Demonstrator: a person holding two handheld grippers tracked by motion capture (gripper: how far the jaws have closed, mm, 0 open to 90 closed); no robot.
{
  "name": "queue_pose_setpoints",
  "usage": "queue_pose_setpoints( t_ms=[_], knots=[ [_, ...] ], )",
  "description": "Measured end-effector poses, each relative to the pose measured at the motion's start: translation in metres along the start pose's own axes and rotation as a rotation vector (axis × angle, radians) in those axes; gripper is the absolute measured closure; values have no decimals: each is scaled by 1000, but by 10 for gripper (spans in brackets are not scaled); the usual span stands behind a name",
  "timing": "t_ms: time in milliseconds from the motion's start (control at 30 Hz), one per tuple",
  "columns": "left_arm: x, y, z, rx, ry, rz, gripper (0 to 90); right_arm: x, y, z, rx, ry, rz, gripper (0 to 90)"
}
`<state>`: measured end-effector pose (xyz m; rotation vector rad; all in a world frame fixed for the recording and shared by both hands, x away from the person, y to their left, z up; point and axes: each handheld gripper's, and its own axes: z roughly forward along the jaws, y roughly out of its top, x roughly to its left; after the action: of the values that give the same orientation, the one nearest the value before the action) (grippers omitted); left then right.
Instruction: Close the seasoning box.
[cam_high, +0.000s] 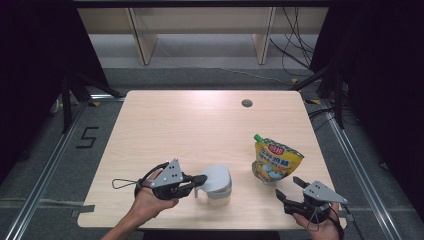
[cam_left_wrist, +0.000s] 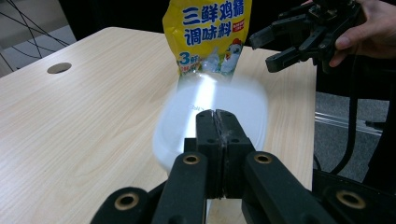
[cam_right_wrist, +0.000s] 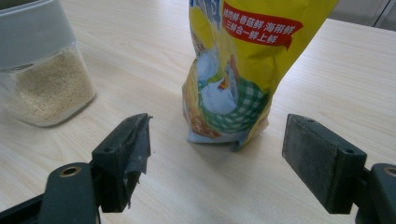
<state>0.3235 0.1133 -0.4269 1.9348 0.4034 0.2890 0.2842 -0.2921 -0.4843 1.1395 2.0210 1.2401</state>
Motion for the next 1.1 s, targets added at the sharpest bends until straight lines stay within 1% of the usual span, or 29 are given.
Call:
queue_pose_setpoints(
  t_ms=[33,100,133,167,200,233,267,333,367,400,433,500,533,567,600,633,667,700,733,800,833,867,900,933,967,1000,1033,1067,1100],
  knots=[
    [0,0,1,-1,-2,-1,878,-1,0,0,-6,3,-13,244],
    [1,0,1,-5,-8,-7,870,-1,0,1,-10,7,-10,244],
    [0,0,0,-2,1,-24,861,-1,0,1,-10,9,-11,244],
    [1,0,0,-1,-4,-11,853,-1,0,1,-9,7,-12,243],
    [1,0,-1,-6,0,-31,838,-1,0,1,-6,4,-14,243],
    [3,0,-2,-11,-9,-28,814,-1,0,1,-6,5,-15,243],
    [3,-1,-3,-9,-4,-42,791,-1,0,1,-6,6,-14,243],
    [5,-2,-6,-13,-7,-65,728,-2,0,1,-11,8,-20,243],
    [7,-3,-7,-16,-9,-64,702,-2,0,1,-11,8,-19,243],
    [8,-4,-8,-21,-10,-78,682,-1,0,1,-12,6,-15,242],
    [8,-5,-10,-20,-1,-84,648,-2,0,2,-16,10,-22,242],
    [9,-7,-13,-23,4,-106,575,0,0,1,-4,12,8,241],
    [10,-8,-14,-20,9,-107,538,0,0,1,-1,11,8,241],
    [11,-9,-15,-15,19,-111,499,-3,0,2,-11,17,-18,241],
    [11,-11,-16,-14,28,-123,471,-2,0,1,-11,7,-7,241],
    [12,-11,-18,-9,31,-111,454,-1,-1,1,-1,19,19,240],
    [12,-13,-19,-13,41,-129,431,-4,-1,3,-9,24,-9,240],
    [12,-14,-20,-16,49,-133,405,-2,-1,1,2,20,26,240],
    [13,-16,-21,-15,53,-134,385,-2,-1,1,1,19,30,240],
    [13,-19,-23,-18,64,-147,366,-6,-1,2,-14,11,-14,240],
    [13,-21,-25,-12,64,-138,361,-4,-2,1,-2,16,19,240],
    [13,-24,-26,-13,71,-148,352,-5,-2,1,-6,16,5,240],
    [13,-26,-27,-10,71,-144,344,-5,-1,2,-9,23,-2,240],
    [13,-29,-28,-8,74,-147,337,-5,-1,0,5,18,-6,240],
    [12,-33,-29,-9,75,-171,331,-4,-1,1,-11,11,0,239],
    [14,-36,-30,-3,72,-161,326,-5,-1,1,-12,9,-17,239],
    [13,-39,-31,-5,80,-185,324,-4,0,0,-6,17,-19,239],
    [14,-41,-33,0,81,-169,324,-3,0,0,-11,26,-17,240],
    [13,-44,-34,0,81,-178,322,-2,0,-1,-7,10,-22,239]
  ],
)
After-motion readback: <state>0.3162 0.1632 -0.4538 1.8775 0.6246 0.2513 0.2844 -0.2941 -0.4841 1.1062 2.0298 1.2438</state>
